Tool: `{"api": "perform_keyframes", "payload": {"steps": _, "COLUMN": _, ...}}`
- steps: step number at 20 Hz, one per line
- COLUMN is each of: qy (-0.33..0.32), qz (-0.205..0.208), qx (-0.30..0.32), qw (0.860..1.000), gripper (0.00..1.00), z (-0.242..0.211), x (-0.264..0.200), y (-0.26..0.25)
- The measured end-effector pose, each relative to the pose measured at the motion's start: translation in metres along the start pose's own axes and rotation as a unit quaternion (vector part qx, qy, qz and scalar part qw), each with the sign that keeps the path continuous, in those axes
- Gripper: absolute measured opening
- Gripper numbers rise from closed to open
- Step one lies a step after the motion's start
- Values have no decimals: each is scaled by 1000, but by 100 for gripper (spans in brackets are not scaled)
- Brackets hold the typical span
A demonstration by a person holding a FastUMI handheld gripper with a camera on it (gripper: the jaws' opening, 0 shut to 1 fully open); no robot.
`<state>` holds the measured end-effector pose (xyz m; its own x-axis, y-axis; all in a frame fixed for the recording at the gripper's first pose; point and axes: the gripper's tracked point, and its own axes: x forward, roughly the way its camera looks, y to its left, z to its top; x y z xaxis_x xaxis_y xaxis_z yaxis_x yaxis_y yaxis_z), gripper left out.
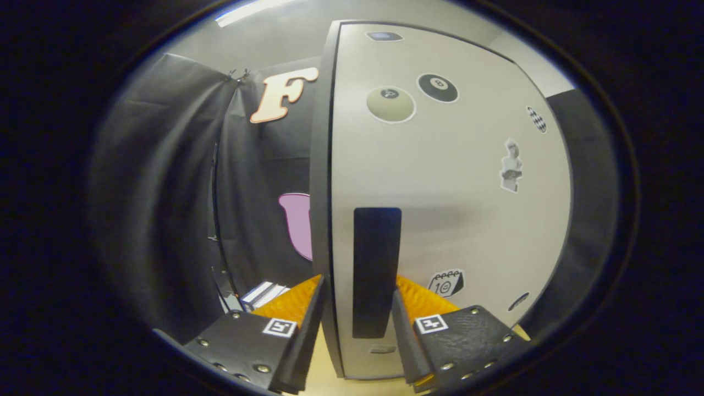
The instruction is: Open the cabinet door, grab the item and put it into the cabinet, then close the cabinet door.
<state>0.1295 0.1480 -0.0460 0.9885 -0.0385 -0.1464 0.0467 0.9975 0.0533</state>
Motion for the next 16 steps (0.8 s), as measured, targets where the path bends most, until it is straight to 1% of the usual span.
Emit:
{"api": "perform_keyframes", "payload": {"steps": 1, "qy": -2, "qz": -2, "qx": -5, "qw": 1000, "gripper": 62, "z": -1, "x": -1, "y": 1}}
{"api": "perform_keyframes", "payload": {"steps": 2, "qy": -5, "qz": -12, "qx": -11, "qw": 1000, "gripper": 57, "z": 0, "x": 3, "y": -3}}
{"api": "perform_keyframes", "payload": {"steps": 3, "qy": -3, "qz": -26, "qx": -13, "qw": 1000, "gripper": 50, "z": 1, "x": -17, "y": -11}}
{"api": "perform_keyframes", "payload": {"steps": 4, "qy": -4, "qz": -28, "qx": -8, "qw": 1000, "gripper": 43, "z": 1, "x": -16, "y": -10}}
{"api": "perform_keyframes", "payload": {"steps": 5, "qy": -1, "qz": -27, "qx": -13, "qw": 1000, "gripper": 36, "z": -2, "x": -2, "y": -9}}
{"api": "perform_keyframes", "payload": {"steps": 6, "qy": -4, "qz": -26, "qx": -21, "qw": 999, "gripper": 29, "z": 0, "x": -1, "y": -10}}
{"api": "perform_keyframes", "payload": {"steps": 9, "qy": -4, "qz": -19, "qx": -25, "qw": 999, "gripper": 29, "z": -1, "x": -1, "y": -10}}
{"api": "perform_keyframes", "payload": {"steps": 10, "qy": -2, "qz": -19, "qx": -14, "qw": 1000, "gripper": 29, "z": -2, "x": 0, "y": -14}}
{"api": "perform_keyframes", "payload": {"steps": 11, "qy": 0, "qz": -18, "qx": -14, "qw": 1000, "gripper": 18, "z": -2, "x": -2, "y": -10}}
{"api": "perform_keyframes", "payload": {"steps": 13, "qy": 0, "qz": -14, "qx": -22, "qw": 1000, "gripper": 18, "z": -2, "x": -2, "y": -11}}
{"api": "perform_keyframes", "payload": {"steps": 16, "qy": 6, "qz": -5, "qx": -16, "qw": 1000, "gripper": 18, "z": -3, "x": -3, "y": -10}}
